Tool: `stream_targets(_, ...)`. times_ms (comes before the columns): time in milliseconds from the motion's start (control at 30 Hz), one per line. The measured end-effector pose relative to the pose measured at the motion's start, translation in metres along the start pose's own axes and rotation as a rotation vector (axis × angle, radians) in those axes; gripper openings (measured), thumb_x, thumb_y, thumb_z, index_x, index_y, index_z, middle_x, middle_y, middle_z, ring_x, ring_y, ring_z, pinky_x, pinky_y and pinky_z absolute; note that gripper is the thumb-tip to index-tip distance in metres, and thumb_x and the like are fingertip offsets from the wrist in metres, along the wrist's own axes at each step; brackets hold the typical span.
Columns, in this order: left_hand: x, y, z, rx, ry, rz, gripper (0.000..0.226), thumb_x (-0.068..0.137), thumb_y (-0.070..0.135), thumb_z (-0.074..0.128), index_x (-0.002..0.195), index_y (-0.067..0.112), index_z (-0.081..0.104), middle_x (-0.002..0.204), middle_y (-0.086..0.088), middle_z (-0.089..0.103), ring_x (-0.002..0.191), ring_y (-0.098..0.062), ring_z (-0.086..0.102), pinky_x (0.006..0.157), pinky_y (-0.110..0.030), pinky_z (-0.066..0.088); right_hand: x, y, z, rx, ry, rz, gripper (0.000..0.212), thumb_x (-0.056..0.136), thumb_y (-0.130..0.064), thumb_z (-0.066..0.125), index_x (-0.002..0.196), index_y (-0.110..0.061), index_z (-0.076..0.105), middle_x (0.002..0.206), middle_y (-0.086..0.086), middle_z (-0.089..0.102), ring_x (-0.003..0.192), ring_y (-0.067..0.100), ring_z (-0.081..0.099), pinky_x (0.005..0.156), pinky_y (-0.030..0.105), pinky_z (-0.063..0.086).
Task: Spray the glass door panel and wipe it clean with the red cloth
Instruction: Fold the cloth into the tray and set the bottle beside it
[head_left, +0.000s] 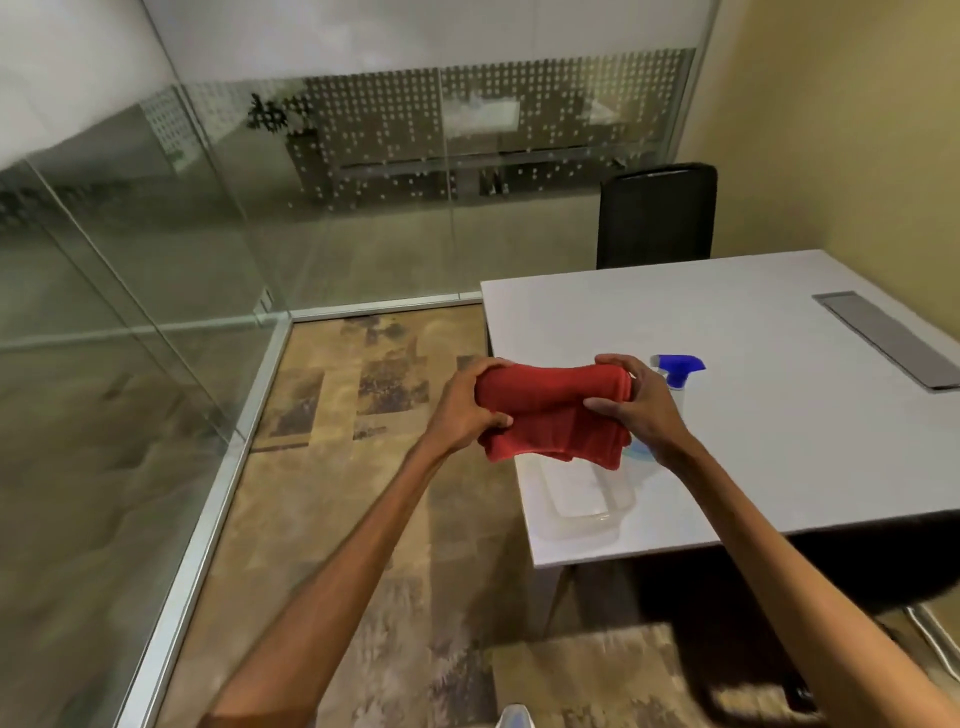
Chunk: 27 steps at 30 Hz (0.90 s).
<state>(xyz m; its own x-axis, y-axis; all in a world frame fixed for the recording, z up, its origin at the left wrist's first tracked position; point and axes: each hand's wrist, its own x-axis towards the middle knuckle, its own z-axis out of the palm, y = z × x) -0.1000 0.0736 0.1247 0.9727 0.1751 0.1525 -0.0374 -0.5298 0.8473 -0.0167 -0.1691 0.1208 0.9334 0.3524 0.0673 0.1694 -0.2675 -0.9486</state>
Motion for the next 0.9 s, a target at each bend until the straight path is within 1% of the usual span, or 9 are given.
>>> stream_targets(67,0.016,0.004,0.013,0.014,0.016,-0.025,0.071,0.061,-0.001,0.084,0.127,0.014,0.061,0.129,-0.003,0.061,0.118,-0.020,0.056,0.100,-0.033,0.048,0.013,0.004,-0.011,-0.027,0.024,0.009,0.059,0.079,-0.018,0.083,0.131,-0.018,0.055,0.125,0.003,0.061,0.113,0.024,0.060,0.090,0.034,0.055)
stream_targets(167,0.031,0.006,0.029,0.029,0.064,-0.034,0.064,0.066,0.000,0.083,0.126,0.013,0.063,0.127,-0.001,0.064,0.113,-0.014,0.056,0.100,-0.028,0.046,0.028,0.010,-0.024,-0.119,0.047,-0.006,0.056,0.082,-0.020,0.081,0.132,-0.010,0.057,0.124,0.008,0.064,0.112,0.024,0.061,0.096,0.039,0.054)
stream_targets(267,0.042,0.003,0.041,0.053,0.083,-0.051,0.050,0.072,0.003,0.081,0.120,0.010,0.068,0.116,-0.004,0.070,0.105,-0.016,0.062,0.097,-0.029,0.049,0.038,0.023,-0.032,-0.230,0.070,-0.076,0.039,0.086,-0.021,0.078,0.120,-0.005,0.065,0.109,0.008,0.070,0.101,0.024,0.065,0.086,0.026,0.053)
stream_targets(367,0.045,-0.002,0.056,0.076,0.074,-0.109,0.023,0.082,0.011,0.076,0.105,0.008,0.073,0.096,-0.006,0.074,0.087,-0.019,0.068,0.078,-0.032,0.055,0.045,0.041,-0.039,-0.323,0.051,-0.079,0.027,0.091,-0.030,0.071,0.105,-0.007,0.069,0.090,0.002,0.068,0.086,0.022,0.065,0.071,0.015,0.045)
stream_targets(467,0.046,-0.008,0.075,0.126,0.070,-0.170,0.018,0.085,0.022,0.075,0.085,0.005,0.070,0.082,-0.009,0.071,0.077,-0.022,0.066,0.066,-0.029,0.047,0.052,0.064,-0.050,-0.370,-0.003,-0.049,0.027,0.092,-0.038,0.069,0.096,-0.010,0.069,0.085,0.005,0.066,0.083,0.022,0.062,0.072,0.026,0.049)
stream_targets(533,0.046,-0.011,0.086,0.165,0.088,-0.207,0.027,0.085,0.027,0.077,0.080,0.002,0.066,0.087,-0.012,0.065,0.087,-0.024,0.059,0.074,-0.029,0.043,0.056,0.077,-0.057,-0.381,-0.068,-0.005,0.028,0.091,-0.039,0.070,0.087,-0.012,0.067,0.093,0.011,0.062,0.090,0.024,0.056,0.079,0.033,0.047)
stream_targets(633,0.040,-0.010,0.103,0.075,0.131,-0.284,0.031,0.086,0.024,0.077,0.095,-0.004,0.070,0.102,-0.020,0.069,0.096,-0.026,0.062,0.084,-0.030,0.049,0.061,0.090,-0.064,-0.274,-0.163,0.105,0.038,0.091,-0.041,0.069,0.079,-0.006,0.063,0.086,0.013,0.059,0.083,0.022,0.054,0.074,0.033,0.042)
stream_targets(767,0.028,-0.009,0.127,-0.193,0.241,-0.413,0.033,0.088,0.015,0.073,0.116,-0.003,0.067,0.113,-0.017,0.071,0.095,-0.018,0.065,0.069,-0.004,0.049,0.062,0.104,-0.062,-0.133,-0.197,0.208,0.039,0.092,-0.043,0.066,0.098,-0.005,0.066,0.091,0.007,0.070,0.086,0.020,0.064,0.074,0.027,0.050)
stream_targets(900,0.021,-0.016,0.149,-0.288,0.319,-0.491,0.035,0.091,0.016,0.070,0.119,-0.003,0.064,0.116,-0.017,0.069,0.100,-0.023,0.066,0.070,-0.007,0.051,0.063,0.125,-0.057,-0.075,-0.168,0.240,0.043,0.091,-0.046,0.067,0.108,-0.006,0.066,0.097,0.007,0.073,0.091,0.023,0.069,0.074,0.026,0.055)
